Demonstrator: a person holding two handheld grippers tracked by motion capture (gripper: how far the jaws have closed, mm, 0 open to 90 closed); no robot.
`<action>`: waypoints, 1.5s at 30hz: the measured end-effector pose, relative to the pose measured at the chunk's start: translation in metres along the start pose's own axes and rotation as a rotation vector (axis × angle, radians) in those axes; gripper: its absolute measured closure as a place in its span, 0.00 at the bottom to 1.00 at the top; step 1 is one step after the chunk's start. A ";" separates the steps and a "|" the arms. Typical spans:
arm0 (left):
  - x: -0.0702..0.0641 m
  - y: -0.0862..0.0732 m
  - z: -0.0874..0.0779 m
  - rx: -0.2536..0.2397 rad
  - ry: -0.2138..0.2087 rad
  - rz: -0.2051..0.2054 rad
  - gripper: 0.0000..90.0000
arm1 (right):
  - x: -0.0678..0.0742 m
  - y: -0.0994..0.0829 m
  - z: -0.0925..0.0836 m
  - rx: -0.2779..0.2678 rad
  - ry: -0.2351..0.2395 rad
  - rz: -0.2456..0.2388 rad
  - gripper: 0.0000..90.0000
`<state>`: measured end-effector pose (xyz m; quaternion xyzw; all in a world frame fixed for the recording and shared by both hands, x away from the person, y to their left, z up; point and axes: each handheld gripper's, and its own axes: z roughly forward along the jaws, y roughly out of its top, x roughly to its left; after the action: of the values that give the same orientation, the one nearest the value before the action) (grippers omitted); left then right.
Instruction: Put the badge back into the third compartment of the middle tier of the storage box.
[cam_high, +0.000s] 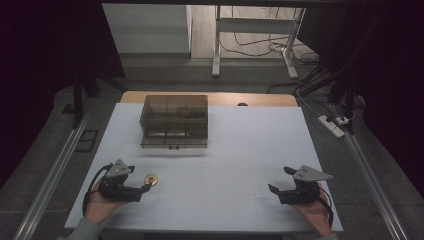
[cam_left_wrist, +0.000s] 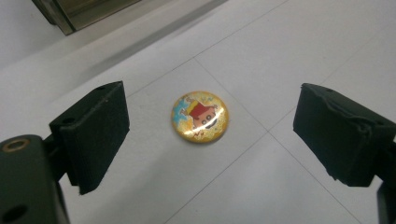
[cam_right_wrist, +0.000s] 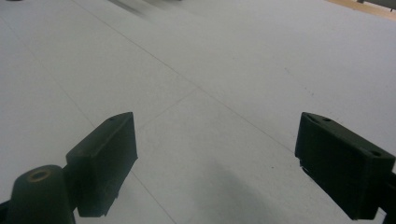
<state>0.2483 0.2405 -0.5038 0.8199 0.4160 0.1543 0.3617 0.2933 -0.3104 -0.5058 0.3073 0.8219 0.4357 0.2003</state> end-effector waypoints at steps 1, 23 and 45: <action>0.000 0.001 0.000 0.001 -0.001 0.001 0.12 | 0.000 0.000 0.001 0.005 -0.004 -0.002 0.14; 0.000 0.025 0.013 0.098 -0.048 0.036 0.12 | 0.000 -0.001 0.003 0.021 -0.008 -0.001 0.14; 0.003 0.034 0.043 0.260 -0.062 0.055 0.17 | 0.001 -0.002 0.005 0.042 -0.008 -0.008 0.14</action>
<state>0.2940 0.2097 -0.5092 0.8754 0.3984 0.0837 0.2607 0.2948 -0.3080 -0.5099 0.3099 0.8313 0.4164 0.1987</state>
